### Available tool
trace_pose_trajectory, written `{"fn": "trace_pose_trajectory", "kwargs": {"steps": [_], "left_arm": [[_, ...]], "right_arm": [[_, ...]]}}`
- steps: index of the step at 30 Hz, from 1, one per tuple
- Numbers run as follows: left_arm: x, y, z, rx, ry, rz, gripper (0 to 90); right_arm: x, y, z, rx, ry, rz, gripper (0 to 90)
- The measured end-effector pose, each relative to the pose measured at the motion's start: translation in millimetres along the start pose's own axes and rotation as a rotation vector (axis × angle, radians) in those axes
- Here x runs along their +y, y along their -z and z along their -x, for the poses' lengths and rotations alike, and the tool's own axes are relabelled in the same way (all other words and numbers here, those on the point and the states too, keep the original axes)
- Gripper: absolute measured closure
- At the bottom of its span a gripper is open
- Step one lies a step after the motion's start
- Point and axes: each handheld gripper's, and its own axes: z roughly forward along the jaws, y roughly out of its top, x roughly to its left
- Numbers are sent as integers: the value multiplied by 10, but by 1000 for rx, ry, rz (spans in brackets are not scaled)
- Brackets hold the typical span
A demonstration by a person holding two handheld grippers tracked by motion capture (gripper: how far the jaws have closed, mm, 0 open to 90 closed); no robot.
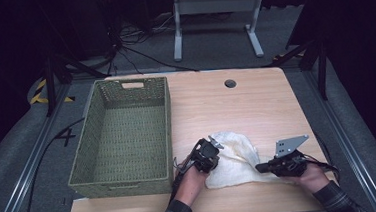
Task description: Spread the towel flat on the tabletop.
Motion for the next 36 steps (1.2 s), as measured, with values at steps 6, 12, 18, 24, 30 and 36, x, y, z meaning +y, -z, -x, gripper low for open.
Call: {"fn": "trace_pose_trajectory", "kwargs": {"steps": [6, 12, 18, 24, 30, 36], "left_arm": [[-8, 1, -10, -13, 6, 5, 895], [-15, 3, -23, -19, 7, 8, 894], [-19, 3, -28, -22, 12, 11, 893], [-22, 1, -32, -25, 19, 14, 892], [-25, 0, -37, -31, 21, 17, 888], [-24, 2, -34, -30, 20, 14, 887]], "right_arm": [[-47, -115, -48, 20, 12, -49, 882], [-19, 154, 41, -8, -19, 41, 757], [-48, 386, 315, -103, -87, 105, 747], [-34, 218, 501, -83, -108, 55, 741], [20, 3, 577, -46, -105, 15, 724], [45, -56, 670, -88, -102, -1, 873]]}}
